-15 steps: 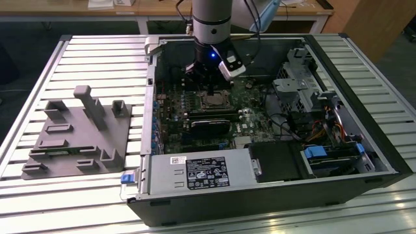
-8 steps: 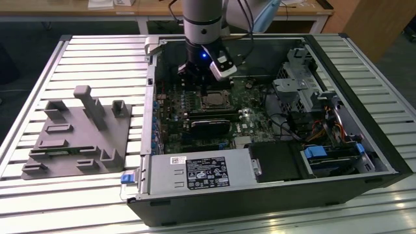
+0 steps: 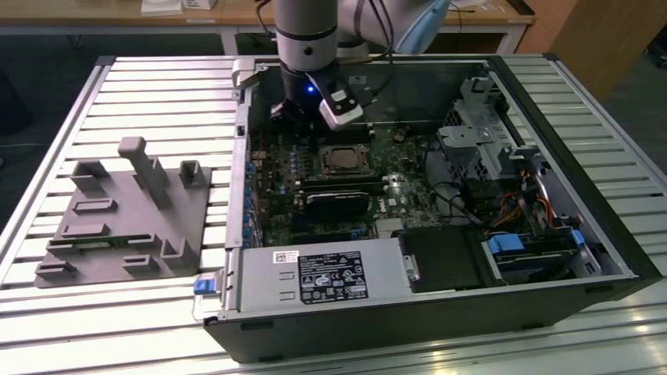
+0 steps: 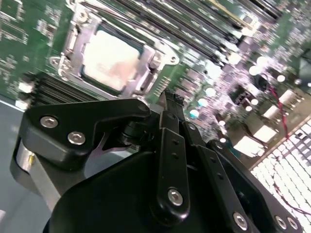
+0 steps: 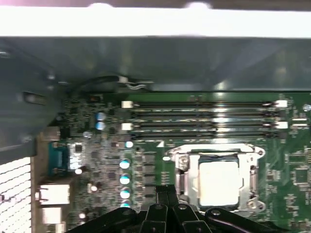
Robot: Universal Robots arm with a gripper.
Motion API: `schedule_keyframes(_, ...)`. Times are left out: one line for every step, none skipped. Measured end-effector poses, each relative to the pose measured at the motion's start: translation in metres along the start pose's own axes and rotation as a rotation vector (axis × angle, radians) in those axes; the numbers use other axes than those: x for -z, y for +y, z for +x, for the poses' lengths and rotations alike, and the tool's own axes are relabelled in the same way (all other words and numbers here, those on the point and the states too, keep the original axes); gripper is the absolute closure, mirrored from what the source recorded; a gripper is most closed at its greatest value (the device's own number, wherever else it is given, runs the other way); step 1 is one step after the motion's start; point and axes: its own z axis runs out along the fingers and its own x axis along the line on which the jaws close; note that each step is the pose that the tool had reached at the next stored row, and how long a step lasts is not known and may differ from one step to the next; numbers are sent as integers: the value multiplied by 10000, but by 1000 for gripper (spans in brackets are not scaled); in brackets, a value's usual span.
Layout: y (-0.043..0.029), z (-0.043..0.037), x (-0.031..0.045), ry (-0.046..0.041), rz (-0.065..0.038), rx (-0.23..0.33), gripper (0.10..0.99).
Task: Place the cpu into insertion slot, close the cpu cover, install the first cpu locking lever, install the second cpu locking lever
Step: 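Install the first cpu locking lever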
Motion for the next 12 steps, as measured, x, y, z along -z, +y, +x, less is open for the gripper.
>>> schedule_keyframes(-1,29,2,0,0,-1,980)
schedule_keyframes(-2,59,3,-1,-2,-2,980)
schedule_keyframes(-2,90,5,-1,-2,-3,980)
schedule_keyframes(-3,120,6,-1,-3,-4,980)
schedule_keyframes(-4,141,7,-2,-5,-4,980)
schedule_keyframes(-4,148,7,-1,-11,-5,980)
schedule_keyframes(-3,148,7,-1,-16,-4,980)
schedule_keyframes(-4,149,7,0,-22,-4,980)
schedule_keyframes(-4,150,11,1,-33,-5,980)
schedule_keyframes(-4,149,17,0,-43,-6,980)
schedule_keyframes(-3,149,29,-1,-49,-7,980)
schedule_keyframes(-3,148,43,0,-52,-7,980)
